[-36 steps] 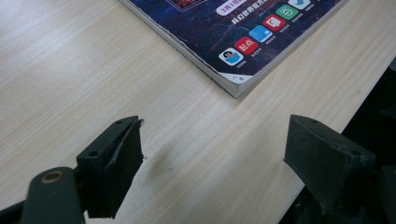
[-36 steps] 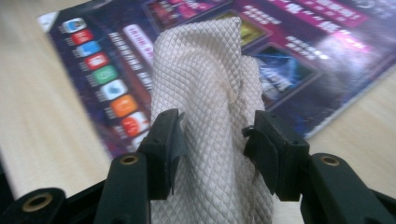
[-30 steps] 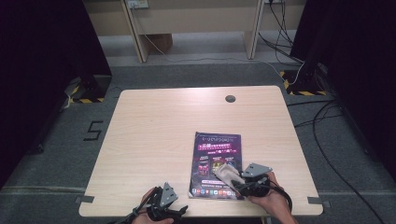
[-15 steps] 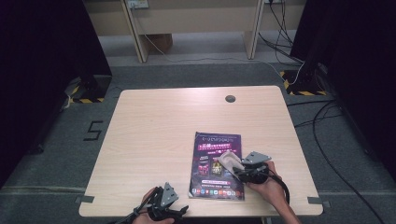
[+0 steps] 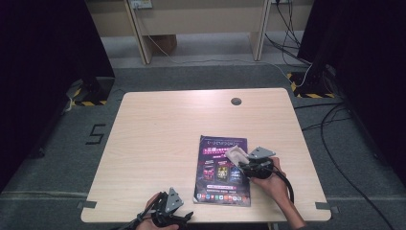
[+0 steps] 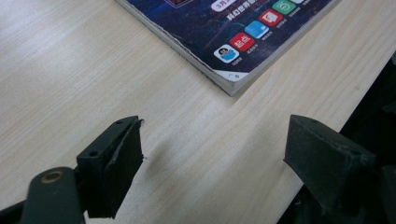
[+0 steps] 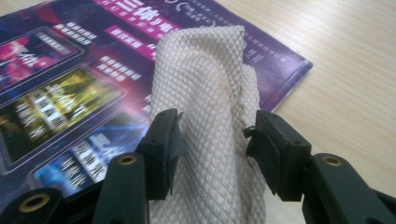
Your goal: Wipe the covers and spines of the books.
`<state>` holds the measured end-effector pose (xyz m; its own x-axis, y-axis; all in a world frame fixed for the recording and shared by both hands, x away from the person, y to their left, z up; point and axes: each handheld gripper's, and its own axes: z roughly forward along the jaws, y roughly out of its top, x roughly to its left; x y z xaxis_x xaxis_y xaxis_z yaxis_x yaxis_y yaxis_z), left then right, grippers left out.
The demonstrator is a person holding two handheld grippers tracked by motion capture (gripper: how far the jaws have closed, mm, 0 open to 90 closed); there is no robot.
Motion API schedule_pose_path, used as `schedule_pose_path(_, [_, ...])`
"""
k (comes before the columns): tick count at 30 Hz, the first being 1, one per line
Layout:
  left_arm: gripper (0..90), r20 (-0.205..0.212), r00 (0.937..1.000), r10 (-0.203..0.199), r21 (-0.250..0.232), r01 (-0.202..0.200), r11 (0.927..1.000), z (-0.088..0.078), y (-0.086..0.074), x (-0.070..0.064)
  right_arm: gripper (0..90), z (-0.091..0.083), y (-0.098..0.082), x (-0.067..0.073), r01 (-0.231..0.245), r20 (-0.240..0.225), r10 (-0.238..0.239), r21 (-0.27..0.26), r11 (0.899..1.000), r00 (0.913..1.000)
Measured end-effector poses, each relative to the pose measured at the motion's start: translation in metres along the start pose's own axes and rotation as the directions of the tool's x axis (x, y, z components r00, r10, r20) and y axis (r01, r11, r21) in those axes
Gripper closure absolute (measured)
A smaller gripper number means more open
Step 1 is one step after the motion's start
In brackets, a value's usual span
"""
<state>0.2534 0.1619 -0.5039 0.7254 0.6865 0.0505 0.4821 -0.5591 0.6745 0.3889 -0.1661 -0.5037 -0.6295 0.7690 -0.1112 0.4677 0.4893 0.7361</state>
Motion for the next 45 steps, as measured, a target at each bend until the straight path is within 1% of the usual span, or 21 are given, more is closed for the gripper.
schedule_pose_path(4, [18.5,0.003,1.0000,0.003,0.000,-0.003,1.0000,0.000,0.000,0.000,51.2,0.006,0.004,-0.005,-0.014,0.017,0.014,-0.002,1.000,0.9998])
schedule_pose_path(9, [18.5,0.003,1.0000,0.004,0.000,-0.004,1.0000,0.000,0.001,0.000,52.5,0.011,0.008,-0.007,-0.003,0.046,0.003,-0.002,1.000,0.9989])
schedule_pose_path(15, [18.5,0.002,1.0000,0.003,-0.002,-0.003,1.0000,-0.001,0.001,0.000,54.9,0.016,0.012,-0.011,-0.008,0.058,0.008,-0.004,1.000,0.9983])
schedule_pose_path(16, [18.5,0.002,1.0000,0.007,0.005,-0.007,1.0000,0.000,0.000,0.000,55.2,0.017,0.013,-0.013,-0.021,0.054,0.021,-0.002,1.000,0.9983])
schedule_pose_path(20, [18.5,0.002,1.0000,0.004,-0.001,-0.004,1.0000,-0.001,0.001,0.000,59.5,0.021,0.013,-0.017,-0.028,0.042,0.029,-0.019,0.999,0.9987])
schedule_pose_path(21, [18.5,0.003,1.0000,0.005,0.002,-0.005,1.0000,-0.001,0.001,0.000,64.2,0.022,0.014,-0.019,-0.049,0.022,0.049,-0.022,0.999,0.9986])
schedule_pose_path(22, [18.5,0.003,1.0000,0.005,0.002,-0.005,1.0000,-0.001,0.001,0.000,64.2,0.022,0.014,-0.019,-0.049,0.022,0.049,-0.022,0.999,0.9986])
schedule_pose_path(23, [18.5,0.002,1.0000,0.006,0.004,-0.006,1.0000,0.000,0.000,0.000,67.8,0.023,0.015,-0.019,-0.044,0.012,0.044,-0.022,0.999,0.9989])
schedule_pose_path(24, [18.5,0.001,1.0000,0.006,0.006,-0.006,1.0000,0.000,0.000,0.000,67.8,0.023,0.015,-0.019,-0.044,0.012,0.044,-0.022,0.999,0.9989])
schedule_pose_path(26, [18.5,0.002,1.0000,0.004,0.000,-0.004,1.0000,-0.001,0.001,0.000,72.7,0.022,0.017,-0.017,-0.039,0.004,0.039,-0.006,0.999,0.9992])
schedule_pose_path(28, [18.6,0.004,1.0000,0.005,-0.001,-0.005,1.0000,-0.001,0.001,0.000,73.4,0.022,0.017,-0.018,-0.032,-0.002,0.032,-0.008,0.999,0.9995])
schedule_pose_path(29, [18.6,0.005,1.0000,0.006,0.000,-0.006,1.0000,-0.001,0.001,0.000,74.1,0.022,0.017,-0.018,-0.045,-0.006,0.045,-0.008,0.999,0.9990])
schedule_pose_path(30, [18.6,0.004,1.0000,0.005,0.001,-0.005,1.0000,-0.001,0.000,0.000,75.9,0.022,0.017,-0.020,-0.066,-0.024,0.066,-0.005,0.998,0.9975])
schedule_pose_path(31, [18.6,0.004,1.0000,0.005,0.001,-0.005,1.0000,-0.001,0.000,0.000,75.9,0.022,0.017,-0.020,-0.066,-0.024,0.066,-0.005,0.998,0.9975])
schedule_pose_path(32, [18.6,0.002,1.0000,-0.002,-0.005,0.002,1.0000,-0.001,0.000,0.000,77.8,0.021,0.018,-0.022,-0.089,-0.036,0.089,0.005,0.996,0.9954])
schedule_pose_path(36, [18.6,-0.005,1.0000,-0.004,-0.002,0.004,1.0000,-0.004,-0.002,0.001,79.4,0.019,0.022,-0.024,-0.091,-0.041,0.091,0.003,0.996,0.9950])
schedule_pose_path(37, [18.6,-0.007,0.9999,-0.009,-0.005,0.009,0.9999,-0.004,-0.002,0.001,79.8,0.017,0.024,-0.024,-0.099,-0.050,0.099,-0.006,0.995,0.9939])
schedule_pose_path(42, [18.7,-0.004,1.0000,-0.004,-0.002,0.004,1.0000,-0.003,-0.001,0.001,79.3,0.013,0.026,-0.024,-0.099,-0.047,0.098,-0.020,0.995,0.9940])
schedule_pose_path(43, [18.7,-0.002,1.0000,-0.003,-0.003,0.003,1.0000,-0.002,-0.001,0.000,67.2,0.013,0.025,-0.025,-0.117,-0.051,0.117,0.000,0.993,0.9918])
schedule_pose_path(44, [18.7,0.000,1.0000,0.002,0.002,-0.002,1.0000,-0.002,-0.001,0.000,59.4,0.015,0.024,-0.025,-0.122,-0.030,0.122,0.024,0.992,0.9920])
schedule_pose_path(45, [18.7,0.001,1.0000,0.001,-0.002,-0.001,1.0000,-0.002,-0.001,0.000,53.6,0.018,0.021,-0.026,-0.122,0.011,0.122,0.026,0.992,0.9925])
